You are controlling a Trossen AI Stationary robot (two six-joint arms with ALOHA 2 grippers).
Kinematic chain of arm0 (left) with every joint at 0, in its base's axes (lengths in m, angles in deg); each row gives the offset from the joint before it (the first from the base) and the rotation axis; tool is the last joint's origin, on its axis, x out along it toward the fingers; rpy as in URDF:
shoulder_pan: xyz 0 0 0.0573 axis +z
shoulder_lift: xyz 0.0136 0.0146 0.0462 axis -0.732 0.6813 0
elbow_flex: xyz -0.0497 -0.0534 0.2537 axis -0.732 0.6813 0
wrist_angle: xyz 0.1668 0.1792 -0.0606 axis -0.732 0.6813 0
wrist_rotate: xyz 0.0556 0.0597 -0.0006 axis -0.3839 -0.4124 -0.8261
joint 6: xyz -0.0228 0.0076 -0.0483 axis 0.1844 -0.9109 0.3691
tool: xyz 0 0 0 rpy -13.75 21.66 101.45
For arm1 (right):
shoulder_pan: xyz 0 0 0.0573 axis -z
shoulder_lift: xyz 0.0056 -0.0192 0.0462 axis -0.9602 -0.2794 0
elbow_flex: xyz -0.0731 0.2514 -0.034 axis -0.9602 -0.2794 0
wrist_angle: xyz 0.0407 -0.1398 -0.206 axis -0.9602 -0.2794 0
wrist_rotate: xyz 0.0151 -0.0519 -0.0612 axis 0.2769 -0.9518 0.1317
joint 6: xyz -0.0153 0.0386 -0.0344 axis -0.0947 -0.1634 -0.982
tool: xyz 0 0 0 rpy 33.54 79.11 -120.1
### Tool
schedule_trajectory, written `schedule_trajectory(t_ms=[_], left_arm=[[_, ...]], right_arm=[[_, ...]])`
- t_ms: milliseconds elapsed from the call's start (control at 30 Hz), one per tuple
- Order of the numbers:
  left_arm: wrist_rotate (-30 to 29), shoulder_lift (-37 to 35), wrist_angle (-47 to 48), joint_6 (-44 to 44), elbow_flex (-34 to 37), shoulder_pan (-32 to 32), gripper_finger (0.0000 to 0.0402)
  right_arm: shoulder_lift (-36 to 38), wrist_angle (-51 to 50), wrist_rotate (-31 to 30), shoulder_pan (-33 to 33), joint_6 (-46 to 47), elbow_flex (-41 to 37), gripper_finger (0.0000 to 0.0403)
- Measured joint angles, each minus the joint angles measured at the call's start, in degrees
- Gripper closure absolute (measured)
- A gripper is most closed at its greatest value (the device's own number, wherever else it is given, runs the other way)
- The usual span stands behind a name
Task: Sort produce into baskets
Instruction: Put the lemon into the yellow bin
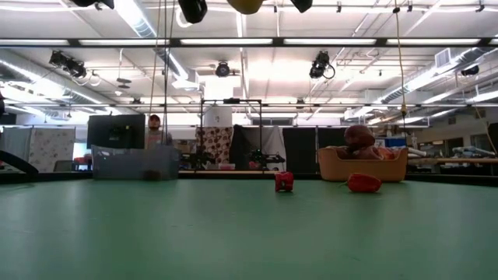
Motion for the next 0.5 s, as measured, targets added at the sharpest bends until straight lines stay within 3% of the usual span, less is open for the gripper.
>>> schedule_trajectory(t_ms=[233, 500], left_arm=[[-3.35, 0.12, -5.52, -5.25, 0.17, -0.02, 0.0069], [-1.48, 0.23, -3.94, -7.71, -0.07, -0.82, 0.0073]], right_arm=[[0.06, 1.68, -0.92, 0.05, 0.5, 0.1, 0.0168], [0.04, 3.47, 1.27, -0.03, 3.19, 0.15, 0.0167]])
